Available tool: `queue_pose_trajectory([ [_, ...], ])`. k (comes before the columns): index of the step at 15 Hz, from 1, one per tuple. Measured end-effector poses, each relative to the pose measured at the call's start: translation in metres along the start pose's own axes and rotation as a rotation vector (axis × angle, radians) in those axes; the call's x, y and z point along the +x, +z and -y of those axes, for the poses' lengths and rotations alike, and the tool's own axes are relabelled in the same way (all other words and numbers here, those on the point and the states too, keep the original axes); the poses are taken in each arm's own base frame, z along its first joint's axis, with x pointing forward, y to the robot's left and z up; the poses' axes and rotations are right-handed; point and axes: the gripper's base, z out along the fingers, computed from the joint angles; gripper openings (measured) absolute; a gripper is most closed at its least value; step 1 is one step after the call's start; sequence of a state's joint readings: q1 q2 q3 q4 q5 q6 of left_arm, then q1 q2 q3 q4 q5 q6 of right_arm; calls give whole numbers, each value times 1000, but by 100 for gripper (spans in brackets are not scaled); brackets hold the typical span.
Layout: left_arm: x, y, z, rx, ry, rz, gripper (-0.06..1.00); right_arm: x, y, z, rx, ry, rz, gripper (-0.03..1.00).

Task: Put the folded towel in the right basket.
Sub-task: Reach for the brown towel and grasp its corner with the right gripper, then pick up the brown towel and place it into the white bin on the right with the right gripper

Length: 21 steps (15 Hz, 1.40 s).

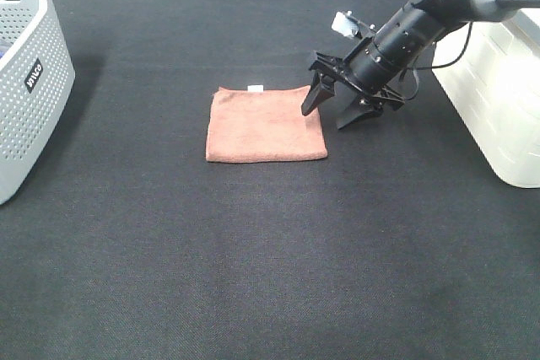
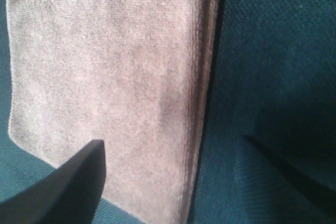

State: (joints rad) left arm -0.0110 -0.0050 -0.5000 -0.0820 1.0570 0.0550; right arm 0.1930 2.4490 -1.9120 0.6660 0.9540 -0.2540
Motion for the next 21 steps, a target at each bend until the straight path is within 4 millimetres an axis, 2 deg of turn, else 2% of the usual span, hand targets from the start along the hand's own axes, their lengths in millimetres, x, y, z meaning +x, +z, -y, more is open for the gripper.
queue_pose_trajectory([
  [3,0,0,0,0,0,0,88,2,9,3,-9,-15,-20,66],
  [8,0,0,0,0,0,0,88,6,21,-9,-37,-44,-38,63],
  [10,0,0,0,0,0,0,88,7,30,-14,-33,-53,-26,43],
  [13,0,0,0,0,0,0,88,6,33,-12,-31,-43,-17,4],
  [14,0,0,0,0,0,0,88,6,33,-12,-31,-43,-17,1],
  [16,0,0,0,0,0,0,88,6,32,-12,-31,-45,-15,1],
  [18,0,0,0,0,0,0,88,3,20,-20,-30,-66,4,1],
  [19,0,0,0,0,0,0,88,3,20,-20,-30,-66,4,1],
  [20,0,0,0,0,0,0,88,0,8,-27,-24,-91,22,1],
  [21,0,0,0,0,0,0,88,-3,-13,-40,-23,-127,52,1],
])
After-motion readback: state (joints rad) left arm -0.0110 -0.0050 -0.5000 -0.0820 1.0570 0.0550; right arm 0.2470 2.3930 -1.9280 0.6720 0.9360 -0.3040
